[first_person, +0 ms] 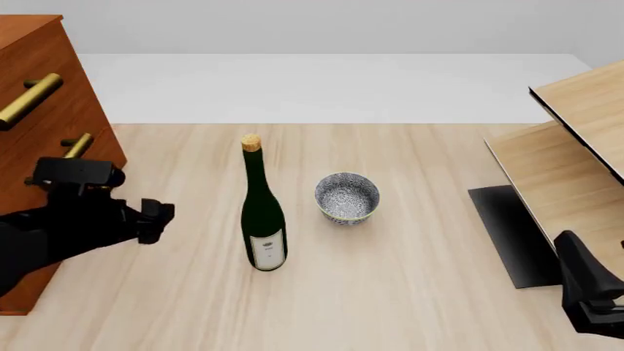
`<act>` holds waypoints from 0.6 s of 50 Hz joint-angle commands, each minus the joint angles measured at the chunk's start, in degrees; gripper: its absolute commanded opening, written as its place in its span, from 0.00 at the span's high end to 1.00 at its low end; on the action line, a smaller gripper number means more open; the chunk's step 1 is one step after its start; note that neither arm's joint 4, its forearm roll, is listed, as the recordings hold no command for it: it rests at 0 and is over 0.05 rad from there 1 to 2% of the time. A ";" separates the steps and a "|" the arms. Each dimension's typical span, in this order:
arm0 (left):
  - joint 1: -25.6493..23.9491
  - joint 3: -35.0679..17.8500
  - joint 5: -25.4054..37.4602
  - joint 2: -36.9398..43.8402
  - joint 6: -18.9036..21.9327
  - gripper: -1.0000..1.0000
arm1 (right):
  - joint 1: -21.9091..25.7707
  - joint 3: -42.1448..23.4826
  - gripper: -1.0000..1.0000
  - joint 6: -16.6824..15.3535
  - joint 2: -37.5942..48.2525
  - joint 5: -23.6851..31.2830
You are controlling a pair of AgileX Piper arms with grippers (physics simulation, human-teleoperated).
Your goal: Close the bottom drawer of the cabinet and open the top drawer.
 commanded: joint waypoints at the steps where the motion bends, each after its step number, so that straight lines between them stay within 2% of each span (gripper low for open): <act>1: -1.25 -2.97 0.85 -1.82 4.51 0.00 | 0.14 -0.02 0.00 0.09 0.35 -0.37; 8: 0.30 -5.45 2.48 -4.21 10.05 0.00 | 0.18 0.00 0.00 0.13 0.12 -0.16; 19: -0.03 -9.94 4.23 -5.17 12.51 0.00 | 0.12 -0.03 0.00 0.18 -0.34 0.30; 24: 0.82 -9.78 3.67 -6.50 18.10 0.00 | 0.14 -0.05 0.00 0.26 -0.38 0.35; 30: 1.63 -9.80 3.48 -7.93 22.80 0.00 | 0.20 -0.05 0.00 0.29 -0.42 0.41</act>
